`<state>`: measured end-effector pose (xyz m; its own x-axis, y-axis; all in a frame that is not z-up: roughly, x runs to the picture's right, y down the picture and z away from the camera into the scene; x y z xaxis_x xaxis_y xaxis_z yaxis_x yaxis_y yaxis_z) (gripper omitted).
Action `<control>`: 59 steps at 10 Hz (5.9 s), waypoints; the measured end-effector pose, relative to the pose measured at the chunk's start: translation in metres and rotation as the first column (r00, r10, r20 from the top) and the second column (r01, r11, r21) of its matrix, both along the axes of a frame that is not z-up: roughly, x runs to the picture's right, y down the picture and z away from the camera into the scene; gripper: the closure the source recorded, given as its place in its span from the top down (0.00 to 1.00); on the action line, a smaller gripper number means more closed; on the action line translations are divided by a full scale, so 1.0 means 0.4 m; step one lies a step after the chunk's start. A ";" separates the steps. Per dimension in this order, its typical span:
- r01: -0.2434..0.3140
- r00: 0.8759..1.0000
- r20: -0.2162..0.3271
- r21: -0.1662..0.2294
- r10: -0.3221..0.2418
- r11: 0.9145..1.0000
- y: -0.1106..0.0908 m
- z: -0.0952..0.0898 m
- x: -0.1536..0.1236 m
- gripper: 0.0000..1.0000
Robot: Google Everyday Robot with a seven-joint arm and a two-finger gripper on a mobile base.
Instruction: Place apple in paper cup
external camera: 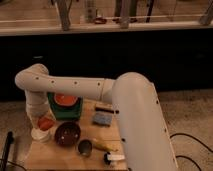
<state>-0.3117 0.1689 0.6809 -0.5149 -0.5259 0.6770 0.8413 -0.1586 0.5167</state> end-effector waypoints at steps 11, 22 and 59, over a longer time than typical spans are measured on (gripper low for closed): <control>0.037 0.999 0.025 -0.035 -0.037 0.999 -0.001 0.016 -0.046 0.01; 0.060 0.998 0.039 -0.044 -0.058 0.997 0.004 0.006 -0.072 0.60; 0.063 0.998 0.006 -0.011 -0.063 0.998 0.001 -0.006 -0.074 0.80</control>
